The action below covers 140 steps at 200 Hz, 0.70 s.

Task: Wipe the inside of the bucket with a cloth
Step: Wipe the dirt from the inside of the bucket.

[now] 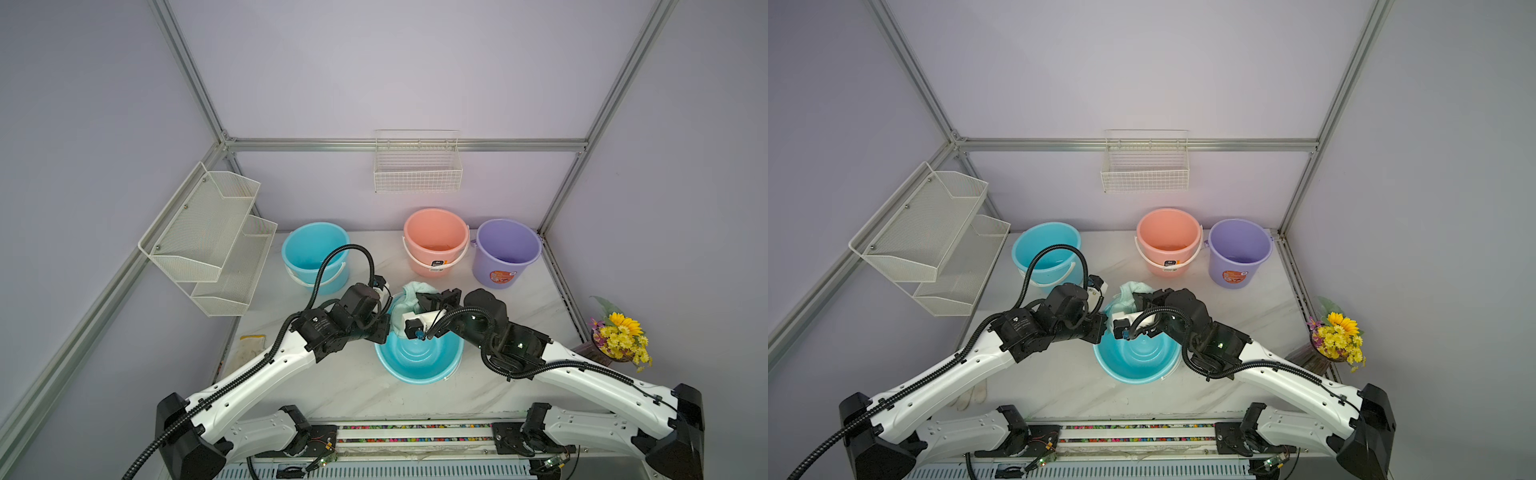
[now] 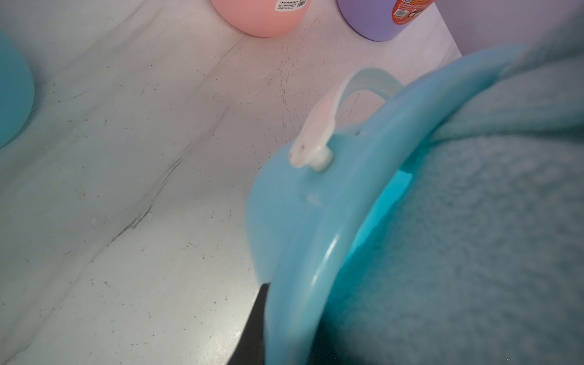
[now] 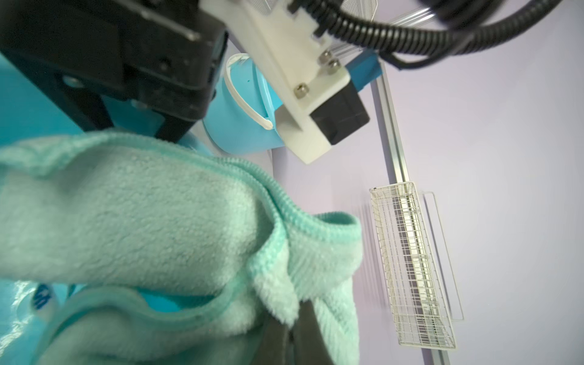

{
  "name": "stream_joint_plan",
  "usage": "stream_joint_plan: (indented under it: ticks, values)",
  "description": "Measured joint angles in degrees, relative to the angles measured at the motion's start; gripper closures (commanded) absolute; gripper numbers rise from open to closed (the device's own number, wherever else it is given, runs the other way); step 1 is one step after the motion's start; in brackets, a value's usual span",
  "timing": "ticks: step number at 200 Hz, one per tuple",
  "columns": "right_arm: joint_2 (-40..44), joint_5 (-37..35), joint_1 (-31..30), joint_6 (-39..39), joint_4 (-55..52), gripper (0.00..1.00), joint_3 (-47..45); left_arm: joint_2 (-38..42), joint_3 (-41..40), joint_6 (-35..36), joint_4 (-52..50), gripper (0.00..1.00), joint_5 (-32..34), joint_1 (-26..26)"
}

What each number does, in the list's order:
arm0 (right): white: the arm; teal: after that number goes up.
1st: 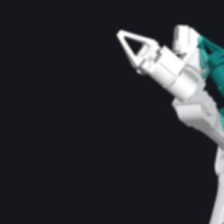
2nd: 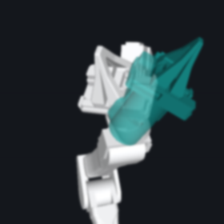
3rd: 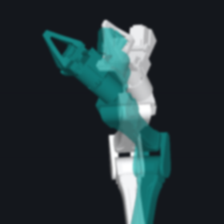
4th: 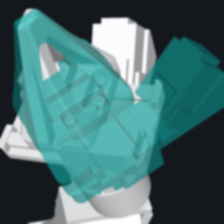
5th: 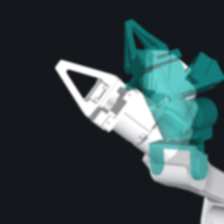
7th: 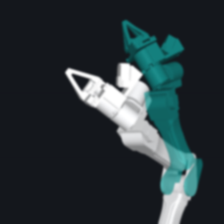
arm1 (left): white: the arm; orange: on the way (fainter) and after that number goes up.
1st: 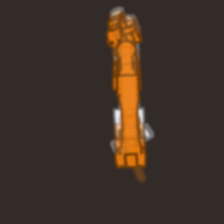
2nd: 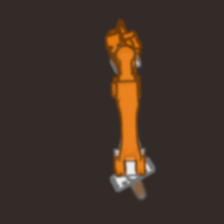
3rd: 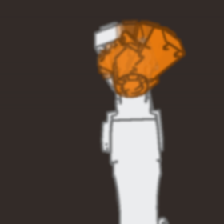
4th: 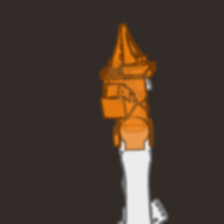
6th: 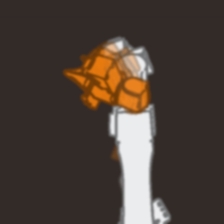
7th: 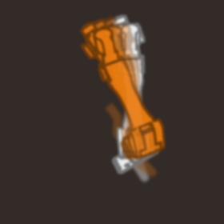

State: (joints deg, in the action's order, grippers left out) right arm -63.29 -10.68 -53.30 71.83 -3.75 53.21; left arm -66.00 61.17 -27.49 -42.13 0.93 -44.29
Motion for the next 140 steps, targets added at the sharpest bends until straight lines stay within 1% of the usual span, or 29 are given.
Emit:
stream_joint_plan:
  ticks: [24,59,118,140]
  values:
    - [-1.9,-0.2,-0.5,3.9,0.8,1.0,0.0,-0.7,0.8,0.0,-0.2,1.0,-1.5,0.0]
    - [-6.2,-0.1,-1.1,6.7,1.3,1.0,-0.8,-0.7,0.9,-0.4,-1.0,1.0,-1.9,0.2]
    - [-9.5,0.5,-1.4,6.5,2.6,1.0,-3.1,-0.7,1.6,-0.2,-3.0,1.0,-1.6,0.8]
    - [-13.1,-0.6,-1.5,5.4,3.2,1.0,-3.8,-0.7,2.1,-0.2,-2.7,1.0,-2.8,0.4]
